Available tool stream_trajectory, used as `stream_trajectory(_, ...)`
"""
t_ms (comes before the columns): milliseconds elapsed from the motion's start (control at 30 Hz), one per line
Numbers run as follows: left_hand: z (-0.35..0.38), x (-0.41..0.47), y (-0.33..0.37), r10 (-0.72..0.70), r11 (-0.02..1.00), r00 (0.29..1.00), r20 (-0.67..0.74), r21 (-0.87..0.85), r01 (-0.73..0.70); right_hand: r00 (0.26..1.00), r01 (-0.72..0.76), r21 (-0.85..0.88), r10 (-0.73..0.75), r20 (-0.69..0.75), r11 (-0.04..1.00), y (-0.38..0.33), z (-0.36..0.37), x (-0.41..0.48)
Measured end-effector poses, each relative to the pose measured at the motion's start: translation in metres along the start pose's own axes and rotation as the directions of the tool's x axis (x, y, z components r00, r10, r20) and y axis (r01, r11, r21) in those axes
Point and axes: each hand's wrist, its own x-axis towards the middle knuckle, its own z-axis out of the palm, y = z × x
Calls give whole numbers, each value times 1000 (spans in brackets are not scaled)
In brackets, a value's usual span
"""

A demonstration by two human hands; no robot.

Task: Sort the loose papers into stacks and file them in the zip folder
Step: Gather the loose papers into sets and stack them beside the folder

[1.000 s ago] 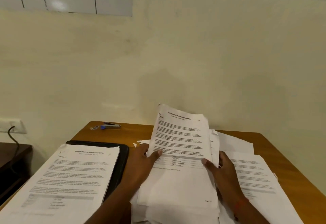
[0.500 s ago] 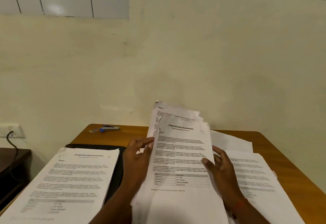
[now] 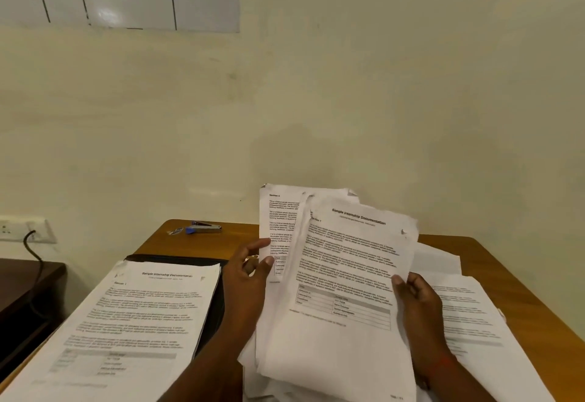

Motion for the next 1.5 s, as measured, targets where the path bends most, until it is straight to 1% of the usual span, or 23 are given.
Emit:
stream_trajectory(233, 2, 1, -2, -61, 998, 997, 53, -1, 61, 1000, -11, 6, 11, -9, 1000, -7, 3, -4)
stream_trajectory(333, 5, -1, 1, -132, 989, 980, 147, -51, 141, 1000, -9, 19, 9, 6, 1000, -8, 4, -6)
stream_trajectory(400, 6, -2, 0, -182, 981, 962, 204, -35, 193, 1000, -7, 29, 7, 20, 1000, -8, 4, -7)
stream_trajectory(433, 7, -1, -1, -202, 978, 957, 210, -10, 208, 1000, -6, 34, 5, 25, 999, -8, 5, -8)
stream_trajectory(533, 5, 1, -7, -213, 976, 962, 169, 91, 200, 999, 3, 59, -6, 40, 998, -7, 6, -7)
stream_trajectory(633, 4, 3, -8, -190, 970, 976, 104, 171, 171, 998, 17, 59, -20, 63, 998, -8, 6, -9)
stream_trajectory(800, 5, 0, 0, -117, 978, 992, 44, 180, 107, 992, 56, -32, -52, 111, 998, -5, 7, -12)
stream_trajectory(867, 4, 0, 1, -114, 981, 993, 9, 157, 111, 993, 60, -40, -56, 104, 997, -3, 8, -10)
stream_trajectory(933, 2, 0, 3, -161, 984, 987, -9, 74, 161, 995, 60, -53, -56, 86, 997, -2, 8, -9)
stream_trajectory(1000, 1, 0, 5, -201, 980, 979, -17, 2, 201, 997, 62, -61, -59, 42, 996, 1, 6, -6)
stream_trajectory(1067, 1, 0, 8, -220, 975, 975, -21, -35, 219, 998, 63, -70, -64, -13, 996, 4, 2, -2)
stream_trajectory(1167, 1, 0, 9, -226, 973, 974, -30, -53, 224, 998, 47, -74, -51, -46, 996, 6, 1, 1)
stream_trajectory(1367, 2, -1, 8, -214, 975, 977, -14, -66, 212, 999, 32, -74, -35, -34, 997, 4, 1, -1)
stream_trajectory(1500, 3, -3, 12, -146, 987, 989, -10, -65, 145, 998, 18, -57, -21, -55, 998, 0, 2, -2)
